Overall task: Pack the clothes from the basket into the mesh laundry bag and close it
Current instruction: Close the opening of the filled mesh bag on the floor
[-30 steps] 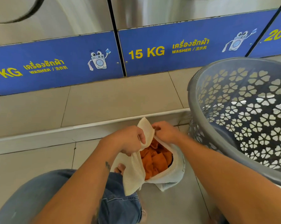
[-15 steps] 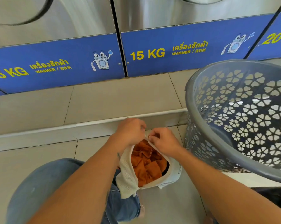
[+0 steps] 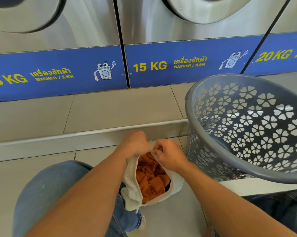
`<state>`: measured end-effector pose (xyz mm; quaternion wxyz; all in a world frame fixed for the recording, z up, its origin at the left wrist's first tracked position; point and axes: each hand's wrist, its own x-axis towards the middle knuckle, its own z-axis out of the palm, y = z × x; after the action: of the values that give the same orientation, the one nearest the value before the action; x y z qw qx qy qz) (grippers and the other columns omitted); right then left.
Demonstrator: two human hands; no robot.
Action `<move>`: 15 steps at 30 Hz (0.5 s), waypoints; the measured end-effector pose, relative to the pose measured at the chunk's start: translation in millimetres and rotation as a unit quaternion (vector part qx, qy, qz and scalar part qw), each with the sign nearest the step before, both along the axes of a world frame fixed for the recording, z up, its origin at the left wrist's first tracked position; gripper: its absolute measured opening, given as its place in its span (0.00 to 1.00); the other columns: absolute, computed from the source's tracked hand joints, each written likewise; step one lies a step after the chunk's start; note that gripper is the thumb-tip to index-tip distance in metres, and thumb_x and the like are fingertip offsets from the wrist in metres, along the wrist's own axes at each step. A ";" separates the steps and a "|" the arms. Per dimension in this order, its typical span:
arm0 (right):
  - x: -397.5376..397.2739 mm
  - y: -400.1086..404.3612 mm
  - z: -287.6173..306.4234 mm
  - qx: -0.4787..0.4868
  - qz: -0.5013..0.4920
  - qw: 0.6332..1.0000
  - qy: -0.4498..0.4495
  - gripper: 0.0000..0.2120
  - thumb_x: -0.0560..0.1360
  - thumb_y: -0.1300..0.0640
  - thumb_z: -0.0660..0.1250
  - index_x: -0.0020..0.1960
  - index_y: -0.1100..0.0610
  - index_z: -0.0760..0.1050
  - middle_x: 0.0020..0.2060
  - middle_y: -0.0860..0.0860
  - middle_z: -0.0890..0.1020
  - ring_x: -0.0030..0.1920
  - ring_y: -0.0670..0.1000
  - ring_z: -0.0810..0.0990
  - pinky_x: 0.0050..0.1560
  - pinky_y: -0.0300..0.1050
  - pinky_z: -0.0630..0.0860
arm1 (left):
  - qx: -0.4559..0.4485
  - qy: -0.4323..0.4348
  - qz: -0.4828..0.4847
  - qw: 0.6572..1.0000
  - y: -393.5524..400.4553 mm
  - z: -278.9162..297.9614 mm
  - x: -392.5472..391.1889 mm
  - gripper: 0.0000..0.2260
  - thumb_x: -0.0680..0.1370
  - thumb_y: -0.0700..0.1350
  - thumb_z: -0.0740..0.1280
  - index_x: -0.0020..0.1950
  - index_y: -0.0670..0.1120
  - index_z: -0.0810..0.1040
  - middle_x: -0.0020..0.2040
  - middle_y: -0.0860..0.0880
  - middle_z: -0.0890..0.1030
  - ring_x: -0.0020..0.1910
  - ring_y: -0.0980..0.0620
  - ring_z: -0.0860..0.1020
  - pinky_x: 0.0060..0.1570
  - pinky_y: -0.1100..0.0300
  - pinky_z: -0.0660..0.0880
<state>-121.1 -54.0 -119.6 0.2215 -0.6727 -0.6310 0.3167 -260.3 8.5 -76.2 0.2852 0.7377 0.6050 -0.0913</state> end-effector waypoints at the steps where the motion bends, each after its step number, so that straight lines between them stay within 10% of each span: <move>1: -1.7 1.1 1.2 0.013 0.012 0.999 -0.028 0.06 0.76 0.56 0.68 0.40 0.51 0.78 0.35 0.48 0.81 0.38 0.50 0.79 0.39 0.49 0.79 | 0.018 0.008 0.013 1.000 -1.5 1.0 1.3 0.05 0.71 0.39 0.63 0.41 0.44 0.78 0.40 0.46 0.79 0.40 0.44 0.80 0.36 0.56 0.74; 9: -19.0 9.7 4.7 0.075 0.075 0.985 -0.135 0.04 0.77 0.57 0.64 0.44 0.54 0.77 0.40 0.52 0.81 0.41 0.55 0.79 0.40 0.52 0.78 | 0.012 -0.022 0.108 0.994 5.1 -1.2 -7.8 0.09 0.74 0.45 0.66 0.49 0.43 0.81 0.47 0.45 0.82 0.43 0.44 0.81 0.41 0.56 0.78; 15: -11.7 6.2 -6.9 -0.033 -0.137 0.982 0.129 0.06 0.72 0.60 0.76 0.39 0.51 0.82 0.37 0.49 0.84 0.40 0.49 0.83 0.40 0.41 0.80 | -0.191 -0.088 0.143 0.967 13.7 -13.2 -25.0 0.10 0.80 0.43 0.61 0.50 0.39 0.79 0.43 0.44 0.78 0.38 0.47 0.76 0.36 0.59 0.72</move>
<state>-132.8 -47.9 -126.5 0.3199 -0.7131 -0.4883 0.3884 -285.3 22.2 -89.5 0.4829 0.5807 0.6481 -0.0980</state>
